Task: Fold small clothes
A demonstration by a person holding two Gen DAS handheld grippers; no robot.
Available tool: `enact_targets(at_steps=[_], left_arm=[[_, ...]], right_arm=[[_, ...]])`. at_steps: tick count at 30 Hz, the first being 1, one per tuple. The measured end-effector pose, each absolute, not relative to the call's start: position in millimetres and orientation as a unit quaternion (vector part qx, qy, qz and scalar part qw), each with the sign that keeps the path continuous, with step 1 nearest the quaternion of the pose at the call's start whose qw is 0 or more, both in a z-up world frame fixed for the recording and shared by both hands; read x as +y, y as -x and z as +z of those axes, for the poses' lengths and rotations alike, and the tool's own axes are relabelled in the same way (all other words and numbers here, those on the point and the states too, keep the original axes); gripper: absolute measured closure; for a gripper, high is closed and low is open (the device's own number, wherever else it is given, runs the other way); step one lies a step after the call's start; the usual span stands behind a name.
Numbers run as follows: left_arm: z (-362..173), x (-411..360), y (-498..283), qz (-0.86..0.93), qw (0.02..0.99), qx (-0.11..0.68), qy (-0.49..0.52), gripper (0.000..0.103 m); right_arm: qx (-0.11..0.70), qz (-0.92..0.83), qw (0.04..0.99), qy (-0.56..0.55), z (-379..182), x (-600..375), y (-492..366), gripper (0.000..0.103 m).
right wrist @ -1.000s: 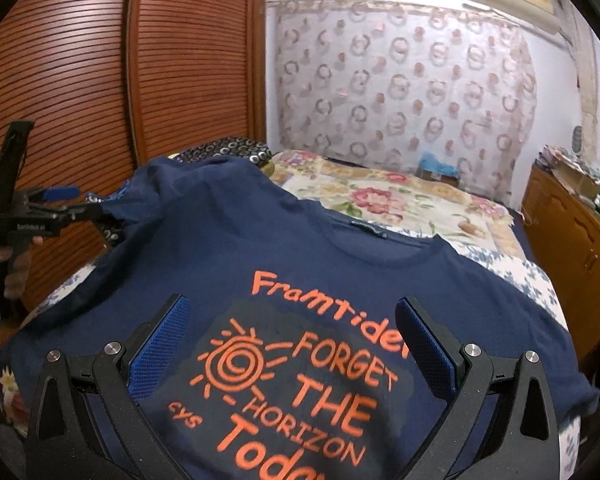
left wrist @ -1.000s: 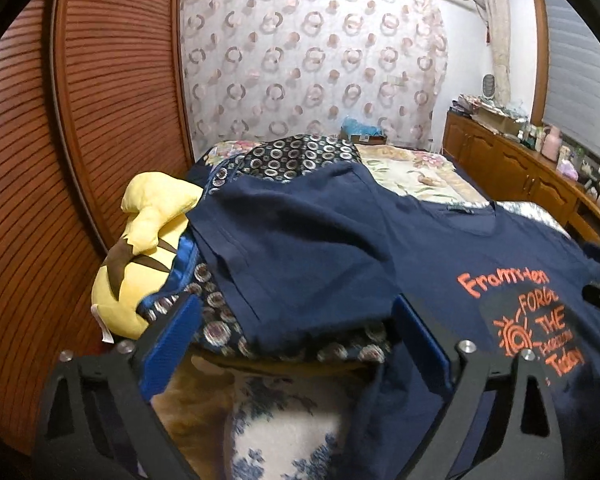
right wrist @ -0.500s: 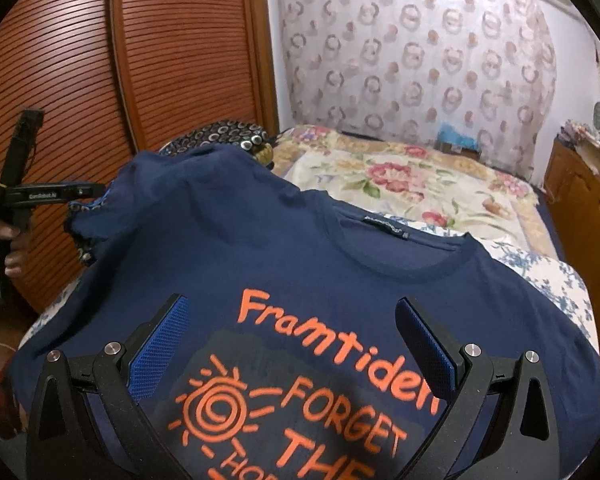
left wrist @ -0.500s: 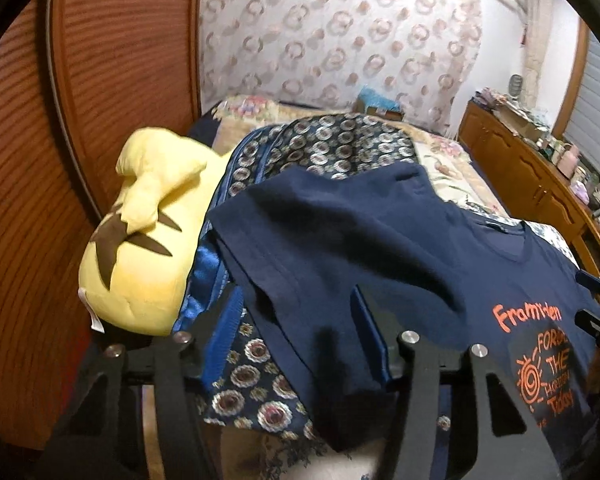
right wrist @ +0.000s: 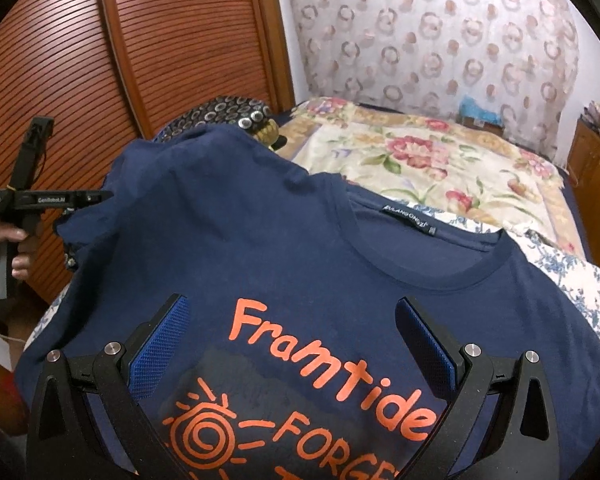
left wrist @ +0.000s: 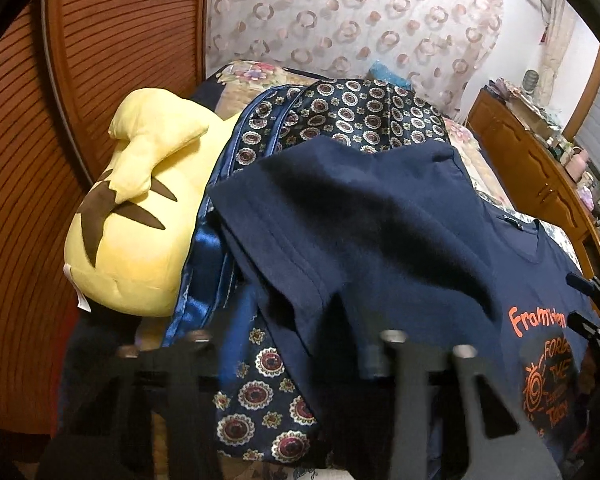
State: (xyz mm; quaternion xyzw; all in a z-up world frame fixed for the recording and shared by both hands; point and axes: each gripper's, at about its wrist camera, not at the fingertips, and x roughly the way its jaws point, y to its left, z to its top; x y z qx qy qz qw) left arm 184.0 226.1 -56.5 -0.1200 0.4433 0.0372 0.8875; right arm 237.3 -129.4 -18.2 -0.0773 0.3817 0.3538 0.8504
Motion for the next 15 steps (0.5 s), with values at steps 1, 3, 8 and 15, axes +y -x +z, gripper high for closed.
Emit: enact_targets(at_steps=[1, 3, 8, 15], left_arm=[[-55.1, 226.2, -183.9, 0.039, 0.888, 0.443, 0.117, 0.085], [-49.6, 224.4, -182.7, 0.032, 0.894, 0.433, 0.114, 0.099], [-23.7, 210.9, -177.1, 0.022, 0.91, 0.401, 0.099, 0.102], [24.2, 168.9, -188.4, -0.032, 0.927, 0.367, 0.069, 0.103]], right_arm=[[0.384, 0.354, 0.849, 0.077, -19.6, -130.2, -238.3, 0.0], [0.386, 0.354, 0.849, 0.075, -21.7, -131.8, -240.4, 0.0], [0.388, 0.347, 0.851, 0.071, -22.2, -139.0, -242.2, 0.0], [0.379, 0.33, 0.862, 0.061, -12.6, -152.9, -245.7, 0.0]])
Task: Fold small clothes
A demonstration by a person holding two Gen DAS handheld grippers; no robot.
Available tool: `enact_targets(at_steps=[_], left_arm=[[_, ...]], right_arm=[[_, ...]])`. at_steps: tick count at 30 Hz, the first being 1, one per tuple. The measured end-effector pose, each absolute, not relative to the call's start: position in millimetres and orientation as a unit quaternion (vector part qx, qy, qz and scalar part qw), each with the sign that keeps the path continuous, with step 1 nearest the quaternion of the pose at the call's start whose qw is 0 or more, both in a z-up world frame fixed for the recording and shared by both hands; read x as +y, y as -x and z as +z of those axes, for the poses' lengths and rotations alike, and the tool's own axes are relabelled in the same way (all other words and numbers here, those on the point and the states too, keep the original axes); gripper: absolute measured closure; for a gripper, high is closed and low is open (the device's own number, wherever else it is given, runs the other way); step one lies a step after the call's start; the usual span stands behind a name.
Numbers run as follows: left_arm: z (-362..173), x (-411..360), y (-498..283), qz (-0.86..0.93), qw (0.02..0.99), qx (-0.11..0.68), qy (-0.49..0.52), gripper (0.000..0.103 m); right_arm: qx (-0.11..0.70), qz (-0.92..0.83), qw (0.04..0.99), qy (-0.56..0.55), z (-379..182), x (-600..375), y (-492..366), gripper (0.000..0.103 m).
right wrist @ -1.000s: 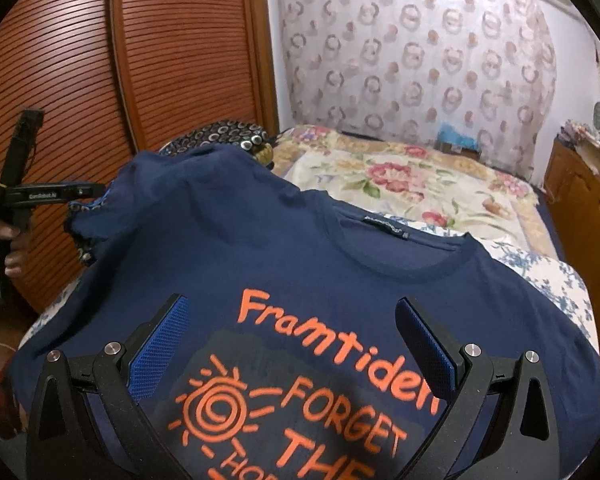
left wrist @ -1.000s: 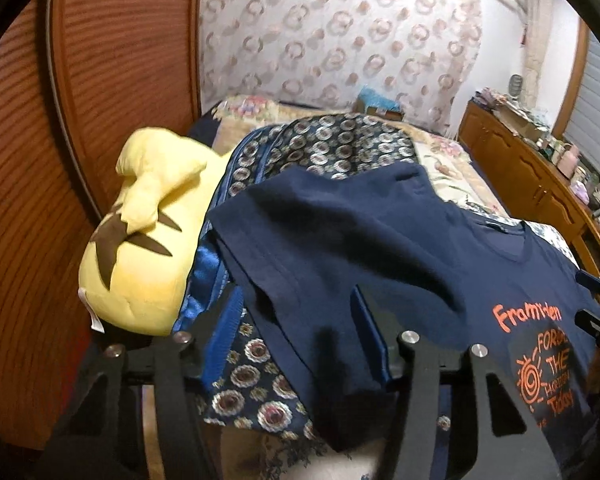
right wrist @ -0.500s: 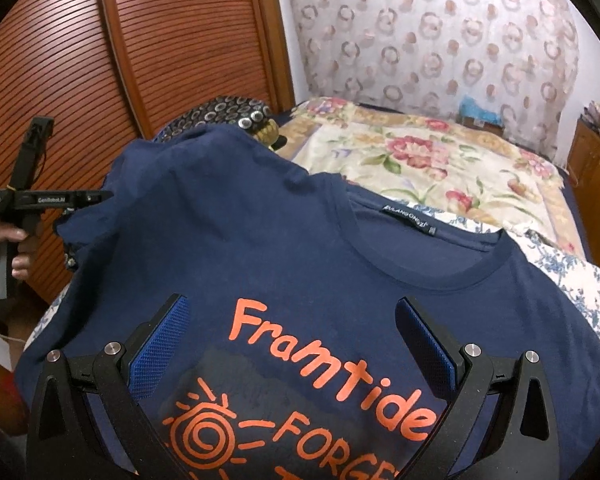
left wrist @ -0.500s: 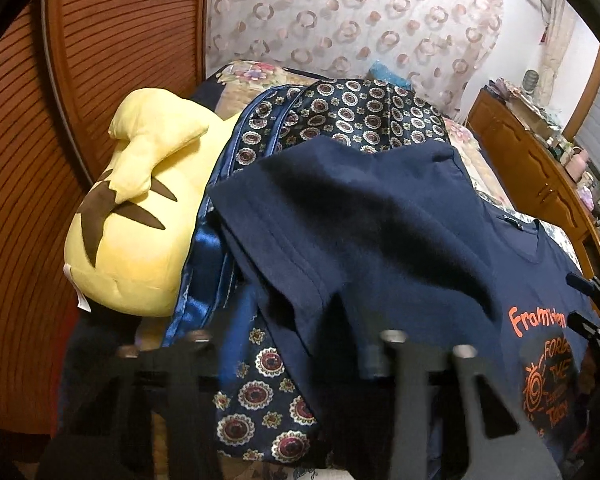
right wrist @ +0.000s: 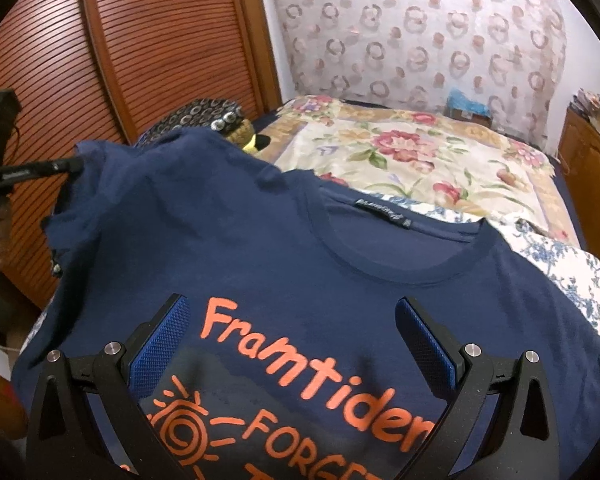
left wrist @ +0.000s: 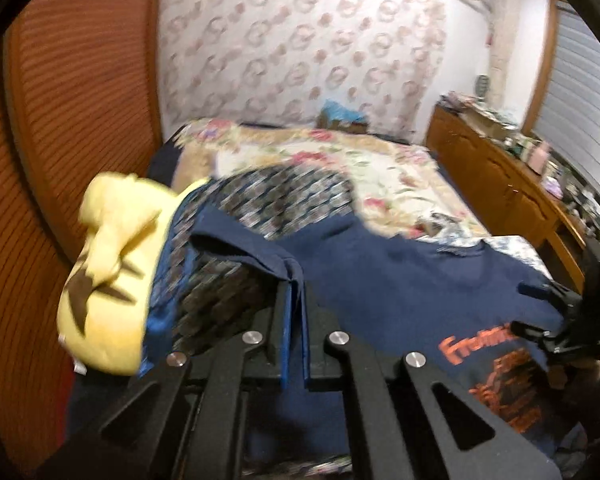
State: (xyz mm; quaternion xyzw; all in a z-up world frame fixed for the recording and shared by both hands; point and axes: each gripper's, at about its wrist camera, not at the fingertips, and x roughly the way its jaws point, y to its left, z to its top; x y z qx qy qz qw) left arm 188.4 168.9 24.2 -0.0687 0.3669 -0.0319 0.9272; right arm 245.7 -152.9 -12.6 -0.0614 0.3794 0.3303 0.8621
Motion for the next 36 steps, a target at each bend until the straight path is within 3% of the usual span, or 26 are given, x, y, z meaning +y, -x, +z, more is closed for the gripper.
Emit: enact_targets(at_steps=[7, 12, 17, 21, 36], left_arm=[[48.7, 103.5, -218.8, -0.094, 0.926, 0.365, 0.023, 0.1], [42.5, 90.7, -222.4, -0.121, 0.92, 0.372, 0.024, 0.076], [33.5, 101.1, -214.1, -0.114, 0.919, 0.377, 0.032, 0.064], [25.3, 99.8, -206.4, -0.105, 0.921, 0.374, 0.034, 0.047], [-26.4, 36.7, -199.2, -0.155, 0.902, 0.402, 0.021, 0.046]], right_arm=[[0.36, 0.318, 0.875, 0.059, 1.8, -161.5, -243.0, 0.0], [0.359, 0.312, 0.877, 0.061, 0.5, -167.7, -240.6, 0.0], [0.364, 0.303, 0.878, 0.066, -4.6, -174.6, -241.5, 0.0], [0.365, 0.293, 0.882, 0.061, -7.1, -184.6, -244.1, 0.0], [0.354, 0.192, 0.914, 0.05, 5.6, -285.9, -241.2, 0.0]])
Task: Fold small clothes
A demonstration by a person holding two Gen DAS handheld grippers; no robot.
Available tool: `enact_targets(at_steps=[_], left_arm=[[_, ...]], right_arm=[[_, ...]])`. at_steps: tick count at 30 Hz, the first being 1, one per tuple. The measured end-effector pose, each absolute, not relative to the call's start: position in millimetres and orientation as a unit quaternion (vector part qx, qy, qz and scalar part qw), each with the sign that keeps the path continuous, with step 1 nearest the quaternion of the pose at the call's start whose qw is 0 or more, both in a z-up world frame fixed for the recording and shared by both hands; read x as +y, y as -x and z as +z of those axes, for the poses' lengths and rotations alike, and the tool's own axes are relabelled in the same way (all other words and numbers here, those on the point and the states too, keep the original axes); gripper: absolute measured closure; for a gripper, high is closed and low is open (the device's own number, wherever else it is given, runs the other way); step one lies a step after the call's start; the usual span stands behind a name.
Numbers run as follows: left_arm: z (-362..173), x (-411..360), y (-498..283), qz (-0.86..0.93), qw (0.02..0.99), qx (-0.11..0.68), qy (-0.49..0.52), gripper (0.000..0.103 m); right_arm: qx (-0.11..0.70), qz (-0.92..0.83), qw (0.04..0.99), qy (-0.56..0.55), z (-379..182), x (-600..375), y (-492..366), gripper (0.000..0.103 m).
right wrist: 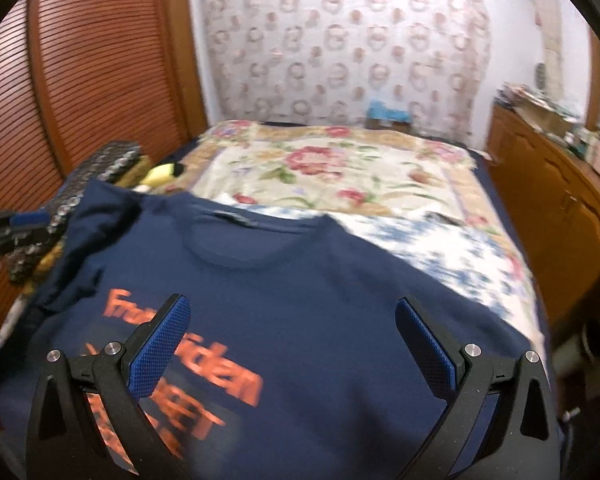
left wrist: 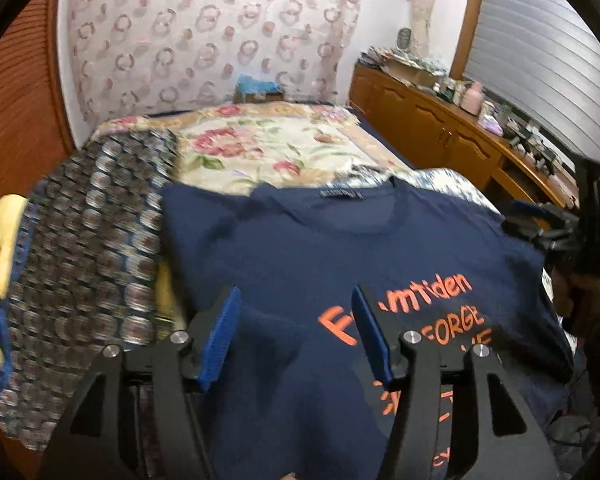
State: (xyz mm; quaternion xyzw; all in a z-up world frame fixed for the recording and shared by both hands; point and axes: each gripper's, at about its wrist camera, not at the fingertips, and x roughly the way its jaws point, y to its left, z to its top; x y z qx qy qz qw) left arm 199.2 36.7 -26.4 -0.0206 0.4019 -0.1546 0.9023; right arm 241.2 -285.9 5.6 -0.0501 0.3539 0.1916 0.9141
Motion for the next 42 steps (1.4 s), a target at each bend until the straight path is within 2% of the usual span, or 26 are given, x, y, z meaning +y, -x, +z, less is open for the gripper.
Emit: enact_targets(at_steps=[7, 14, 20, 25, 28, 32, 34, 40, 42], left_arm=[[-52.2, 5.9, -209.1, -0.173, 0.889, 0.425, 0.008, 0.046], [-68.7, -13.1, -216.6, -0.171, 0.885, 0.433, -0.016, 0.046], [-82.9, -21.6, -221.2, -0.167, 0.88, 0.444, -0.026, 0.046], [-85.4, -32.4, -220.6, -0.157, 0.886, 0.433, -0.05, 0.045], [-86.6, -37.5, -220.7, -0.155, 0.888, 0.429, -0.058, 0.04], [-88.6, -44.7, -222.5, -0.165, 0.883, 0.433, -0.068, 0.023], [-89.1, -45.7, -223.7, -0.168, 0.882, 0.435, -0.068, 0.02], [-88.7, -47.0, -225.6, -0.164, 0.881, 0.438, -0.07, 0.013], [-88.8, -46.3, -226.9, -0.161, 0.881, 0.44, -0.069, 0.01]], right_arm=[[0.37, 0.095, 0.924, 0.025, -0.3, -371.9, -227.3, 0.001], [0.39, 0.036, 0.92, 0.016, -10.3, -430.6, -211.1, 0.007], [0.412, 0.027, 0.911, -0.005, -23.0, -455.6, -203.8, 0.014], [0.429, 0.026, 0.903, -0.029, -34.9, -466.1, -202.1, 0.017], [0.435, 0.024, 0.899, -0.036, -39.9, -470.5, -199.7, 0.018], [0.443, 0.028, 0.895, -0.051, -45.8, -474.6, -199.6, 0.019], [0.445, 0.03, 0.893, -0.059, -47.4, -477.0, -200.1, 0.02], [0.451, 0.037, 0.889, -0.074, -50.5, -479.5, -204.9, 0.035], [0.451, 0.038, 0.889, -0.072, -50.1, -479.4, -205.5, 0.05]])
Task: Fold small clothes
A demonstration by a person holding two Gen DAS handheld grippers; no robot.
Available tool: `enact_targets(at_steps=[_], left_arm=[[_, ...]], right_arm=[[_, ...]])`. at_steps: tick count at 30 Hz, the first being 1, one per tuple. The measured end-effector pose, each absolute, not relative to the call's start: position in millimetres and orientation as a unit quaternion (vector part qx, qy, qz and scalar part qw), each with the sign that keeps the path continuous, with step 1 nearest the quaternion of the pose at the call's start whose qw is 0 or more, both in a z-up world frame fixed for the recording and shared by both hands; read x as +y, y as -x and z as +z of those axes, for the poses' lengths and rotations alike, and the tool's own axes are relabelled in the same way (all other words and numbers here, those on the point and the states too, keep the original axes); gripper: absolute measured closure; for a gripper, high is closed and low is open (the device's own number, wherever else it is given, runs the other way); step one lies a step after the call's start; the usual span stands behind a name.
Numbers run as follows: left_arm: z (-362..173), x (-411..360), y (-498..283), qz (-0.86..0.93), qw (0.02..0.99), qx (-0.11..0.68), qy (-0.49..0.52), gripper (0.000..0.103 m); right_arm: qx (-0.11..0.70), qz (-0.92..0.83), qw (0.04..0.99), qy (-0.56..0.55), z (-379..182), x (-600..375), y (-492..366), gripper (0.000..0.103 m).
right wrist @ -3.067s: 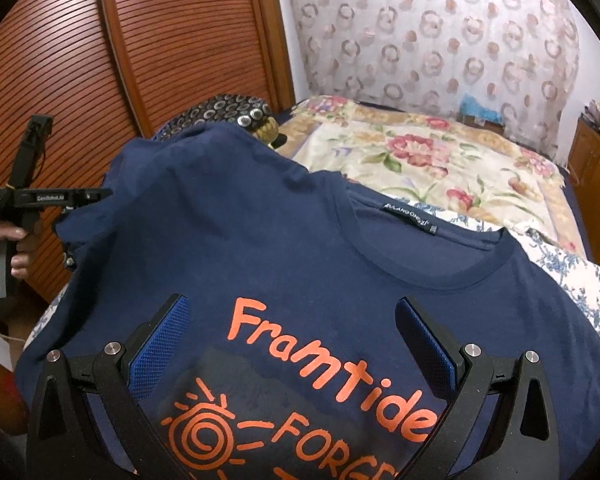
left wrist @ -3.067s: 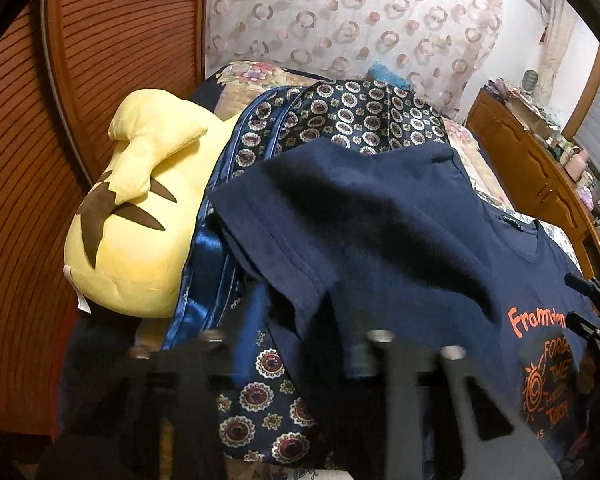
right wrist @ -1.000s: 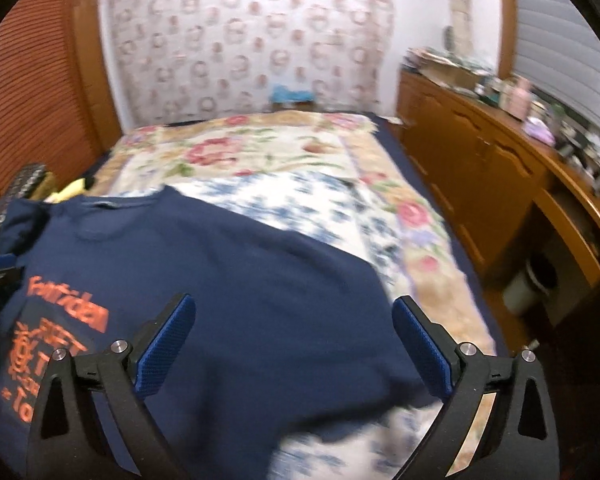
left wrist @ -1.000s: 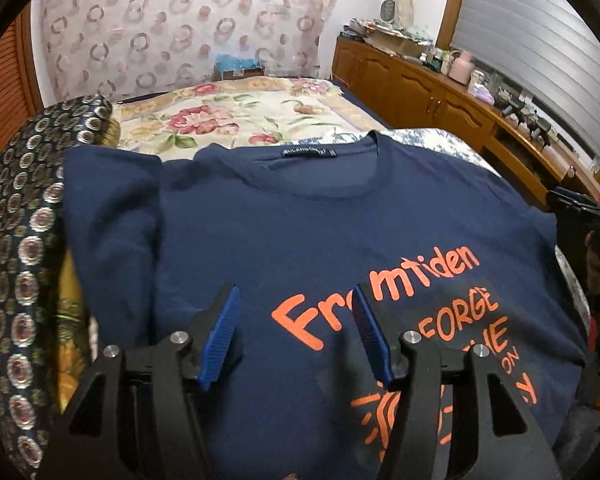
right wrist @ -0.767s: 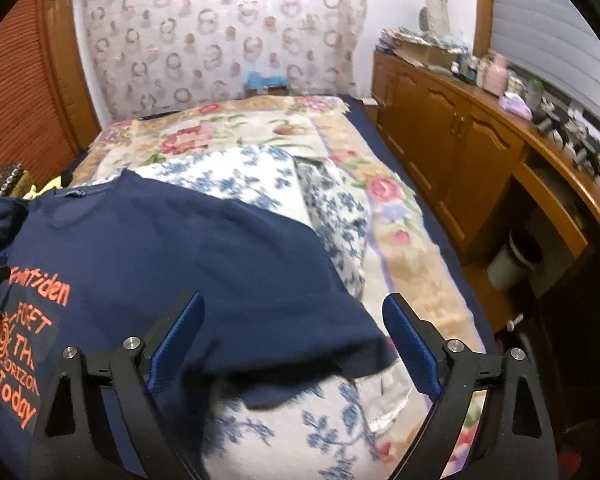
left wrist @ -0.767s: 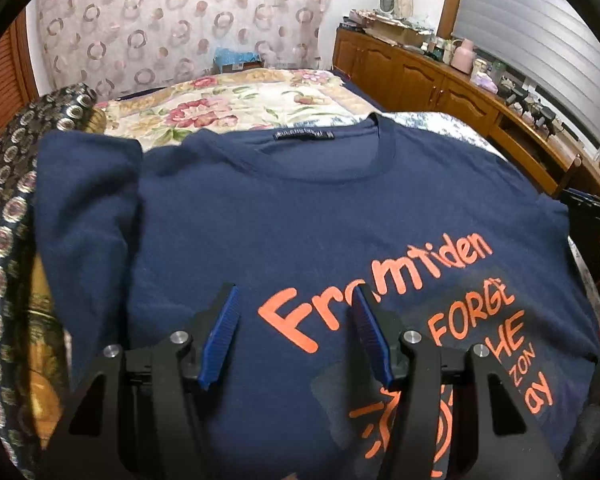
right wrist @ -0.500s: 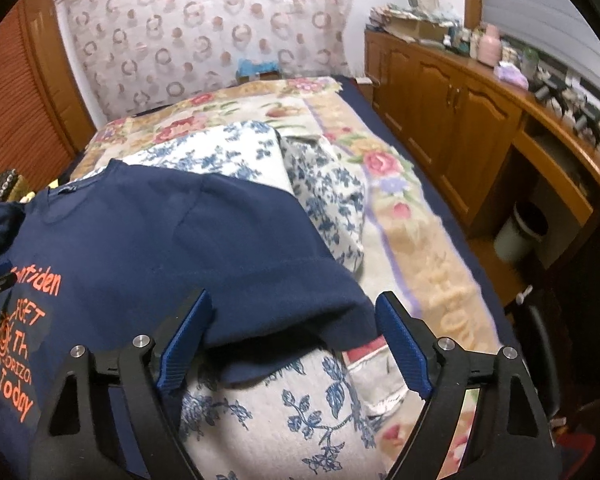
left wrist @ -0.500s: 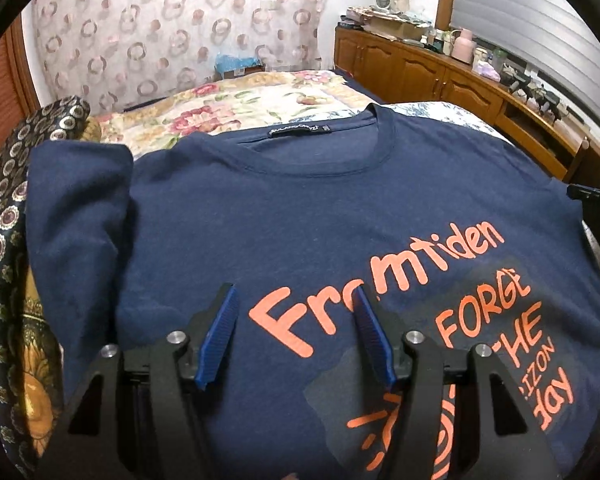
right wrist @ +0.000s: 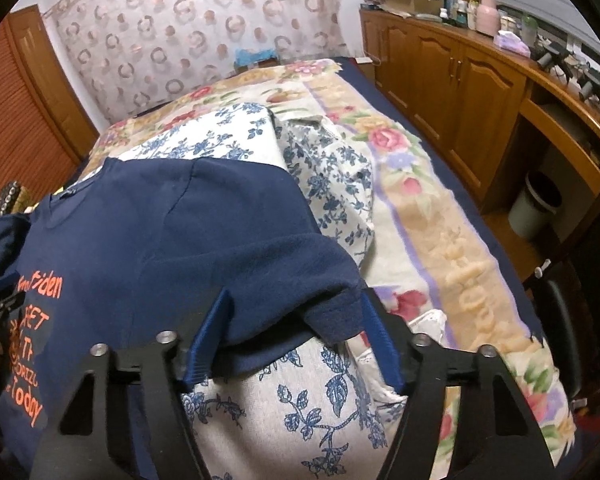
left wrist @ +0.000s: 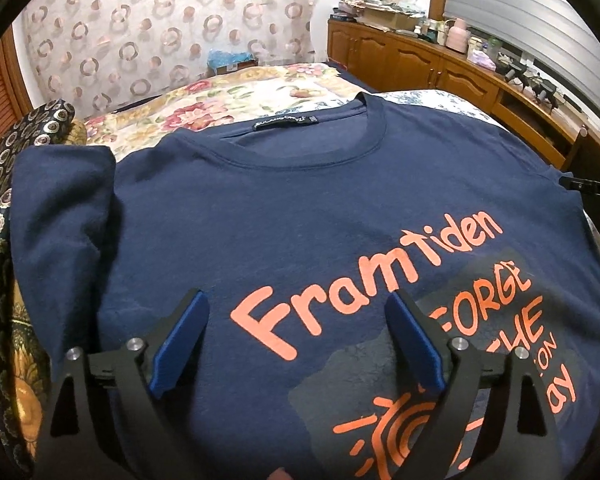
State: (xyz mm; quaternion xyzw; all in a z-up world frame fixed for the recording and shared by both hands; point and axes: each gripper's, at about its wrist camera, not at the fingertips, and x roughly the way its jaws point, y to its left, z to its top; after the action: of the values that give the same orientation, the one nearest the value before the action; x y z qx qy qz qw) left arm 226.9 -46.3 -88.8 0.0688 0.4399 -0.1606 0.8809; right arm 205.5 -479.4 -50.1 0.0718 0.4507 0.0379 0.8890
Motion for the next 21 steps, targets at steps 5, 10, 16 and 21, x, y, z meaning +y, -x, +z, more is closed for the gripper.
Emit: enact_targets(at_steps=[5, 10, 16, 21], left_arm=[[-90.4, -45.8, -228.4, -0.154, 0.881, 0.443, -0.066, 0.005], [-91.2, -44.9, -229.9, -0.147, 0.88, 0.446, -0.062, 0.002], [-91.7, -43.9, -229.4, -0.145, 0.88, 0.448, -0.061, 0.0], [-91.3, -43.6, -229.5, -0.146, 0.88, 0.448, -0.061, 0.0]], right_arm=[[0.441, 0.032, 0.896, -0.023, -43.6, -467.2, -207.4, 0.079], [0.419, 0.04, 0.907, 0.019, -28.4, -447.8, -209.1, 0.093], [0.379, 0.1, 0.92, 0.026, 0.1, -411.9, -209.1, 0.094], [0.388, 0.166, 0.906, 0.034, -7.9, -363.7, -207.8, 0.094]])
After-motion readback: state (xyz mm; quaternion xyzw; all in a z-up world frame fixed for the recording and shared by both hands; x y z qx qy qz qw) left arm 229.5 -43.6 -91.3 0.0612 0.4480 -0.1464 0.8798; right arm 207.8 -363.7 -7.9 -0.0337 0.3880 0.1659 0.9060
